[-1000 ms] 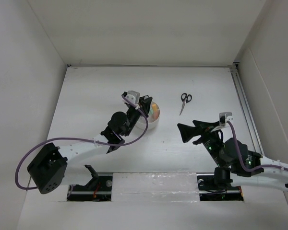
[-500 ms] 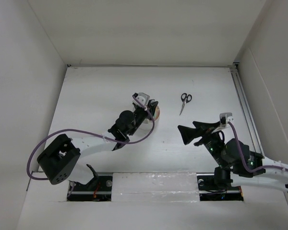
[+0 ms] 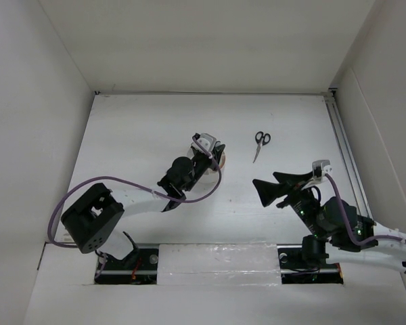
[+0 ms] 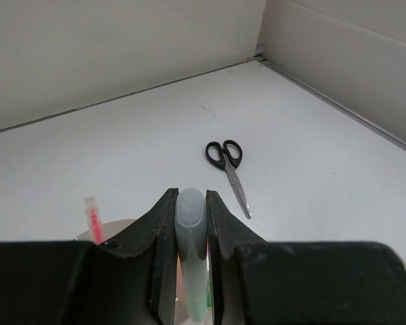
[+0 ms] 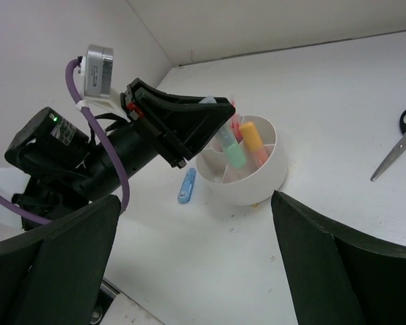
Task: Sort the stationery into containers
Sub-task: Place the pen in the storage box.
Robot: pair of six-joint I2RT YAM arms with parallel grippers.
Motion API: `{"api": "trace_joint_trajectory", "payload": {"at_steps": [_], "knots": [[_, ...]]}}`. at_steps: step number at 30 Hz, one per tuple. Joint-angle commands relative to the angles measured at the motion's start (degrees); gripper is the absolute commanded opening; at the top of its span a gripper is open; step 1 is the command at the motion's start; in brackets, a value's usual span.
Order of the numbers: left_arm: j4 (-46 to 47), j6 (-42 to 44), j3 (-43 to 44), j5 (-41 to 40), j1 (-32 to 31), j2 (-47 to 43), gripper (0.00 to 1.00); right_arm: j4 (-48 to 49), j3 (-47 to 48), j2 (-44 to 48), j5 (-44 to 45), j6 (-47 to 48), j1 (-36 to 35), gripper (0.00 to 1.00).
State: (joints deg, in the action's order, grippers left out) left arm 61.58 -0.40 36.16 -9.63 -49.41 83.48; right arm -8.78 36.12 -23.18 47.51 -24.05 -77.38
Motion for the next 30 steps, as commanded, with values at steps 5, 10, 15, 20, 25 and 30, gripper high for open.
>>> {"api": "trace_joint_trajectory", "payload": {"at_steps": [5,10,15,20,25,30], "knots": [[4.69,2.60,2.07,0.49,-0.07,1.06,0.00,-0.37,-0.17,0.42,-2.07,2.52,-0.57,0.99],[5.21,3.13,2.07,0.49,-0.07,3.08,0.00,-0.37,-0.69,0.42,-2.59,3.04,-0.57,0.99],[5.74,3.13,2.07,0.49,-0.07,3.70,0.00,-0.37,-0.70,0.42,-3.20,4.10,-0.57,0.99],[6.36,3.13,0.93,-0.13,-0.07,3.18,0.01,-0.37,-0.70,0.42,-3.21,4.10,-0.57,0.99],[6.36,2.60,-0.22,-0.13,-0.07,2.56,0.26,-0.37,-0.70,0.42,-3.74,4.10,-0.57,0.99],[6.36,2.60,-0.74,-0.13,-0.07,2.56,0.30,-0.37,-0.18,0.42,-3.74,4.10,-0.57,0.99]]}}
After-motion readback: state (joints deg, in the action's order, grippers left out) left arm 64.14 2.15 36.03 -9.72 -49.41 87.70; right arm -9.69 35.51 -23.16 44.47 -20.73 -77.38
